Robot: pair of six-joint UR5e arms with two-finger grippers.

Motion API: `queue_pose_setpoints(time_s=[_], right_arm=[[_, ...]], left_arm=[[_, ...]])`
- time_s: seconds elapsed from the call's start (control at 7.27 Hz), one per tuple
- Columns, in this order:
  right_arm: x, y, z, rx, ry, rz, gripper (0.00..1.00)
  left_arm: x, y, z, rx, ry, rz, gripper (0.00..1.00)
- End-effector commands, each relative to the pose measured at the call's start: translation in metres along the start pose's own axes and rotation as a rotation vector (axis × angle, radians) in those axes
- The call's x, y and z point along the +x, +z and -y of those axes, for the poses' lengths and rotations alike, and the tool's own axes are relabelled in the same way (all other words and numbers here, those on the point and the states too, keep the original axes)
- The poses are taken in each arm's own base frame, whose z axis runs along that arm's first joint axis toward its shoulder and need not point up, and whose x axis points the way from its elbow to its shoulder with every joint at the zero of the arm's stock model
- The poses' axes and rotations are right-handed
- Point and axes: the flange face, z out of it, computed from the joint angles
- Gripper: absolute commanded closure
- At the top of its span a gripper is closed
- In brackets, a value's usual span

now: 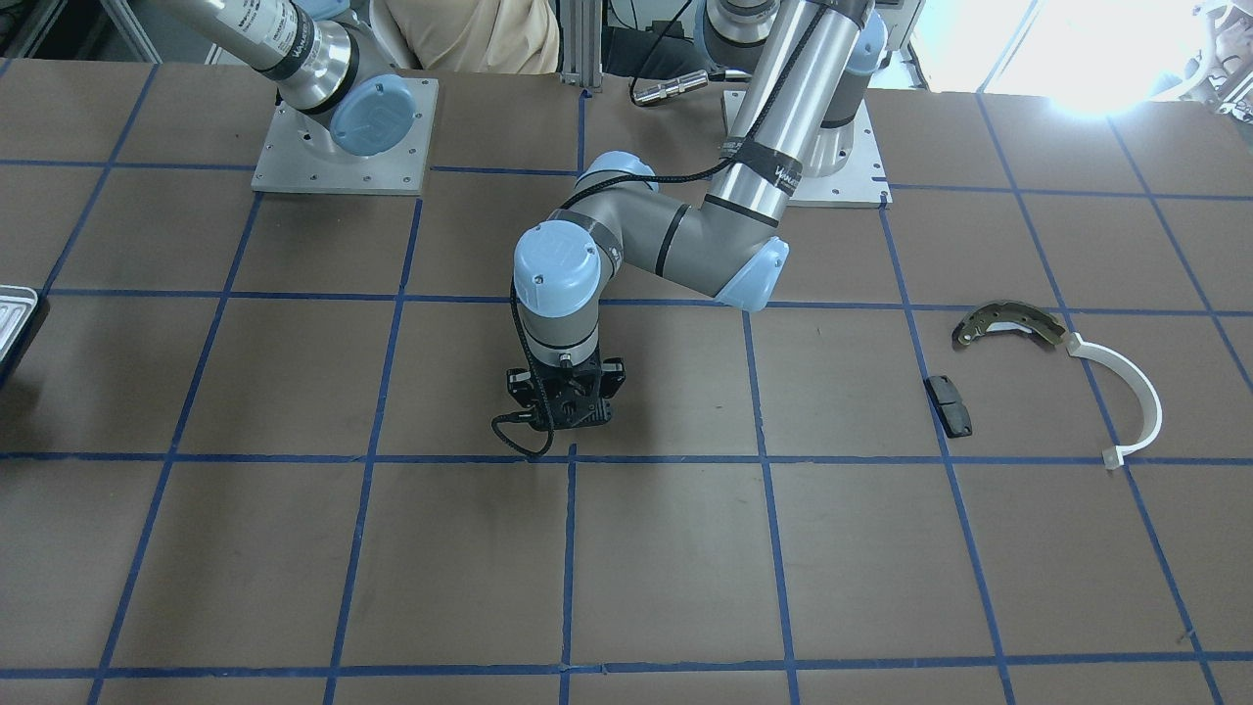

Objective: Place bearing gear from tray to pile

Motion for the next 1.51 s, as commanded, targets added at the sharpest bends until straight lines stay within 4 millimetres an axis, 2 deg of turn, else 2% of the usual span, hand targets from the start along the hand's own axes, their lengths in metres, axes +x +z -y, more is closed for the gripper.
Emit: queue_pose_setpoints(time_s=[0.0, 0.14, 0.28, 0.41, 0.55, 0.69, 0.83, 0.96, 1.1, 1.24, 1.38], right_arm=[[0.001, -0.001, -0.005, -0.042, -0.019, -0.012, 0.85], [-0.004, -0.019, -0.003, -0.032, -0.011, -0.029, 0.86], [-0.022, -0.053, 0.007, -0.019, -0.011, -0.05, 0.86], [-0.056, -0.082, 0.027, -0.031, 0.035, -0.021, 0.86], [-0.097, -0.112, 0.045, -0.044, 0.079, -0.006, 0.86], [-0.146, -0.143, 0.066, -0.056, 0.143, -0.001, 0.85], [-0.202, -0.155, 0.092, -0.087, 0.219, 0.016, 0.85], [-0.264, -0.162, 0.119, -0.071, 0.285, 0.052, 0.85], [-0.316, -0.176, 0.134, -0.064, 0.411, 0.059, 0.85], [-0.377, -0.179, 0.16, -0.045, 0.505, 0.097, 0.85], [-0.441, -0.175, 0.183, -0.053, 0.622, 0.129, 0.85]], left_arm=[[0.002, -0.01, 0.004, 0.016, -0.003, -0.022, 1.0], [-0.008, -0.02, 0.004, 0.023, 0.008, -0.022, 1.0], [-0.023, -0.036, 0.011, 0.036, 0.073, -0.021, 1.0], [-0.066, -0.05, 0.038, 0.038, 0.106, -0.019, 1.0], [-0.123, -0.06, 0.055, 0.042, 0.163, -0.016, 1.0], [-0.186, -0.073, 0.074, 0.059, 0.206, -0.007, 1.0], [-0.259, -0.08, 0.091, 0.065, 0.185, 0.005, 1.0], [-0.331, -0.078, 0.101, 0.053, 0.251, 0.031, 1.0], [-0.41, -0.066, 0.102, 0.031, 0.331, 0.024, 1.0], [-0.492, -0.058, 0.101, 0.02, 0.349, 0.013, 1.0], [-0.549, -0.049, 0.096, 0.014, 0.303, -0.011, 1.0]])
